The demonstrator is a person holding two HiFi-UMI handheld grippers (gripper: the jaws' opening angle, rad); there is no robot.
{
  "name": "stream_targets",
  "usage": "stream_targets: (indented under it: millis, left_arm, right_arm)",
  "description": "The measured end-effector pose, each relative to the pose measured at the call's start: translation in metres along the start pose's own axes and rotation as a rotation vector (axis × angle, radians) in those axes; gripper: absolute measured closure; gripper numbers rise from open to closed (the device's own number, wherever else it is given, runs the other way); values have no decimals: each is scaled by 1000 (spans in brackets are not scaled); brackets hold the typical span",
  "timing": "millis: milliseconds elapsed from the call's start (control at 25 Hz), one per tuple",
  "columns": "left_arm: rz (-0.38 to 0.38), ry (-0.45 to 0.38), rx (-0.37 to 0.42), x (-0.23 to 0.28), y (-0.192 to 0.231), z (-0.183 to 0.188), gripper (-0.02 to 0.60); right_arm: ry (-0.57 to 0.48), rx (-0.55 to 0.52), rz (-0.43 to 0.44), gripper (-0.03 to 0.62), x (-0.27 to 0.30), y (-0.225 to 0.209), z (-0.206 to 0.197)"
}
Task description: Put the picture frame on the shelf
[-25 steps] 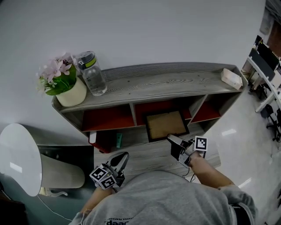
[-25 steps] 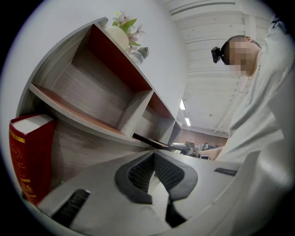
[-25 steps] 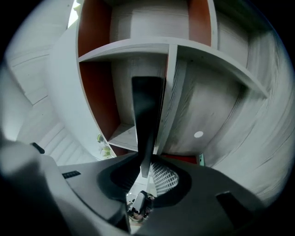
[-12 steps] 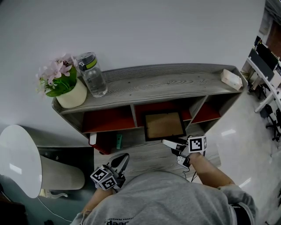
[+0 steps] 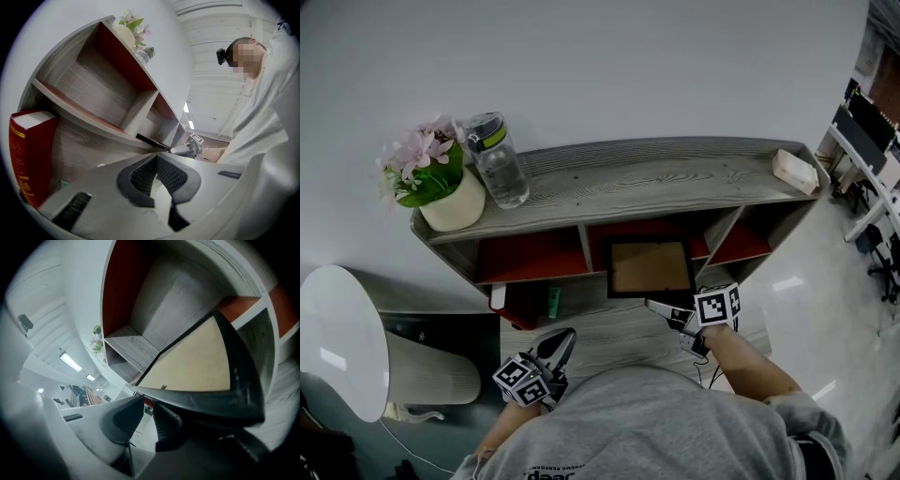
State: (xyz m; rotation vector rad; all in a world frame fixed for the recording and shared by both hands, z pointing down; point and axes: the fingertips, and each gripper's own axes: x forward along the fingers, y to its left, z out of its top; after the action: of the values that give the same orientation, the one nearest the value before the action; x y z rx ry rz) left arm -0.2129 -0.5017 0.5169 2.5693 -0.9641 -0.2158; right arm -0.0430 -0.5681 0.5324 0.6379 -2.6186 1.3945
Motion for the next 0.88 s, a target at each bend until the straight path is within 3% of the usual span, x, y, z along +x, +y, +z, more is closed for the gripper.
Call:
stream_targets:
  millis: [120,880]
  left_arm:
    - [4,0,-10,1,-1,-1,571]
    - [-1,1,-15,4,-3,-4,571]
  right_arm:
    - [-9,-11,-11,594,2,0,7]
    - [-28,-72,-60,594,6,-10,40]
